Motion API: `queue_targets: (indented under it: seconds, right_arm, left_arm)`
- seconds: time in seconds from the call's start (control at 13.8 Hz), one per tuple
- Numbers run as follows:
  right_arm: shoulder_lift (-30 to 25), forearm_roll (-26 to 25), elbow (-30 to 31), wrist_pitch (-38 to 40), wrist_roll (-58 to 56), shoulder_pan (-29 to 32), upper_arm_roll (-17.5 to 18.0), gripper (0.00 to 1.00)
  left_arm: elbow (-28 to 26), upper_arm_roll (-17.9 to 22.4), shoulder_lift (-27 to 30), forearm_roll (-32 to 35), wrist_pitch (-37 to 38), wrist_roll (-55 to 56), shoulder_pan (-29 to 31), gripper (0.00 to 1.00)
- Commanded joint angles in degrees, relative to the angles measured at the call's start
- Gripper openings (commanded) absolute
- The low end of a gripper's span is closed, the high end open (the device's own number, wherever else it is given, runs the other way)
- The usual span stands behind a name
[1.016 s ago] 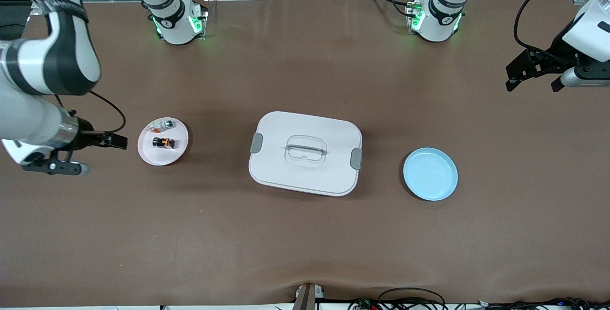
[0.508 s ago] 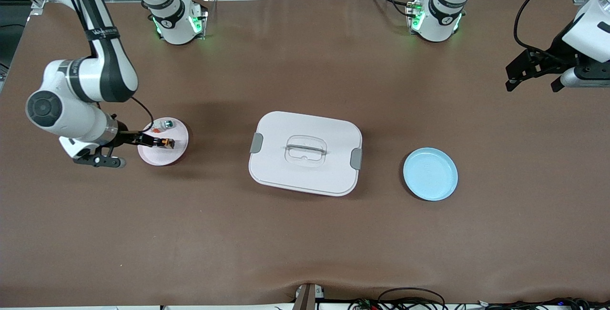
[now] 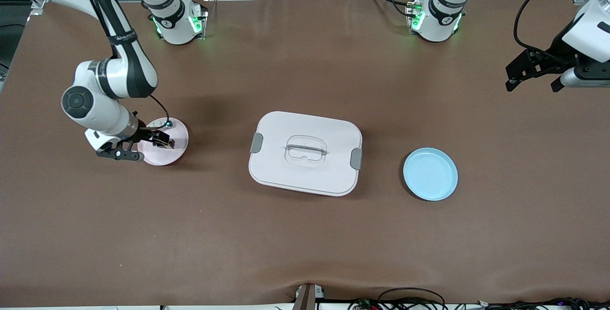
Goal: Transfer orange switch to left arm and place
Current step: 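Reach the right gripper down to the orange switch on the pink dish, then close the right gripper on the orange switch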
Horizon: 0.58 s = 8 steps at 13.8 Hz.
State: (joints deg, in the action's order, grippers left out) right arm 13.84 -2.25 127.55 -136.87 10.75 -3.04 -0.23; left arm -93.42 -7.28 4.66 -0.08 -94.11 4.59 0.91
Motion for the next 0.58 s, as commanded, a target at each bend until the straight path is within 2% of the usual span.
queue_targets:
  seconds: [0.0,0.51]
  right_arm:
    - [2.1,-0.8,0.4,-2.3,1.2,-0.7,-0.1,1.00]
    - [4.2,-4.9,2.8,-7.3,1.1,-0.3,-0.2,1.00]
  left_arm:
    - [1.1,-0.4,-0.5,0.2,0.3,0.0,0.2,1.00]
    - [1.2,-0.4,-0.4,0.2,0.3,0.0,0.2,1.00]
